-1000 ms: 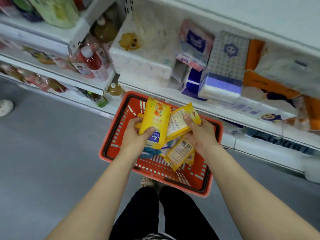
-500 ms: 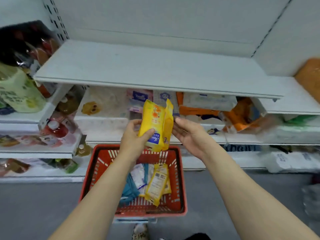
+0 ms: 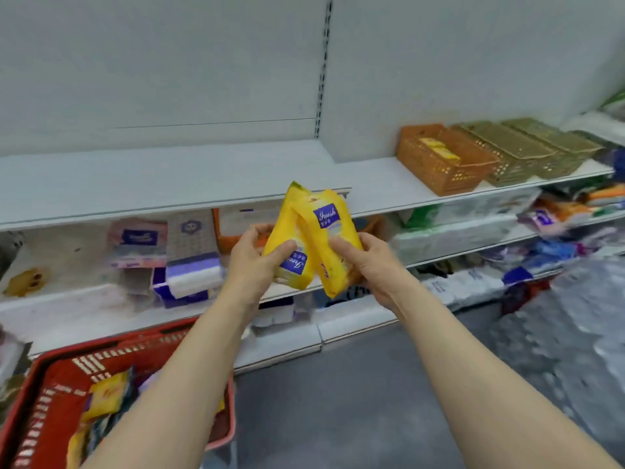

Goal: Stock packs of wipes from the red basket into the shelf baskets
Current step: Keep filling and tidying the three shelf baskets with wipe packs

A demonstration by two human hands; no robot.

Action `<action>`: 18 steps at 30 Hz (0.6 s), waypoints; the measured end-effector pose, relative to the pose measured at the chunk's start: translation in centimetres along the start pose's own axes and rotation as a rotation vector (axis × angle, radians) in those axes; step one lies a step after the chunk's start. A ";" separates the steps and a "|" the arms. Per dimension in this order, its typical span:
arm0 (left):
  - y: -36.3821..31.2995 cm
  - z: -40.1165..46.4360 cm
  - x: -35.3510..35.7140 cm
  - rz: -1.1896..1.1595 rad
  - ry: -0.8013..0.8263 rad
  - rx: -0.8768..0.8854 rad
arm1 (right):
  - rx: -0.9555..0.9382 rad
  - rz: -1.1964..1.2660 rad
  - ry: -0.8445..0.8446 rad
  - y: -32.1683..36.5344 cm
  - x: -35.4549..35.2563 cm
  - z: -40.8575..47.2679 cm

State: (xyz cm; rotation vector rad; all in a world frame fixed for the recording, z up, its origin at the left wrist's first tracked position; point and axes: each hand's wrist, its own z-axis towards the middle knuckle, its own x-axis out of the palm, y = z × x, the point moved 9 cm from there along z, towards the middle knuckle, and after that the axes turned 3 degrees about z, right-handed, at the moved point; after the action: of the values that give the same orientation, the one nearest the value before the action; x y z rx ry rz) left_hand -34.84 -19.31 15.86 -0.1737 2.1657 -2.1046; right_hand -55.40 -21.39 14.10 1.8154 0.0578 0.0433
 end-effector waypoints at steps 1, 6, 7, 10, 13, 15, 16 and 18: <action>-0.2 -0.2 2.2 -0.005 0.003 -0.001 | -0.025 0.014 -0.039 0.4 -2.9 -0.4; -0.8 -0.9 12.1 -0.010 0.070 0.011 | -0.098 0.170 -0.105 2.9 -15.7 -2.2; -1.0 -0.9 13.8 -0.004 0.091 0.000 | -0.101 0.183 -0.101 3.3 -17.4 -2.5; -2.0 -0.1 18.7 -0.015 0.144 -0.010 | -0.124 0.232 -0.124 4.4 -21.9 -2.1; -3.2 1.6 23.2 -0.010 0.178 -0.005 | -0.159 0.288 -0.192 5.3 -25.9 -0.4; -3.6 3.1 26.0 0.012 0.188 0.001 | -0.162 0.316 -0.209 5.6 -28.3 1.2; -3.6 4.1 27.5 0.018 0.190 0.005 | -0.160 0.327 -0.205 5.8 -29.5 2.3; -3.5 6.6 30.4 0.010 0.195 0.011 | -0.158 0.347 -0.190 6.2 -32.0 4.9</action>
State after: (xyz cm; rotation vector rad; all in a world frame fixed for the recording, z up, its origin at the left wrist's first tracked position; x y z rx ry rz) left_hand -63.72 -30.84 19.05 0.0457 2.2526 -2.2117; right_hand -86.92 -29.66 18.91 1.6458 -0.3850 0.1176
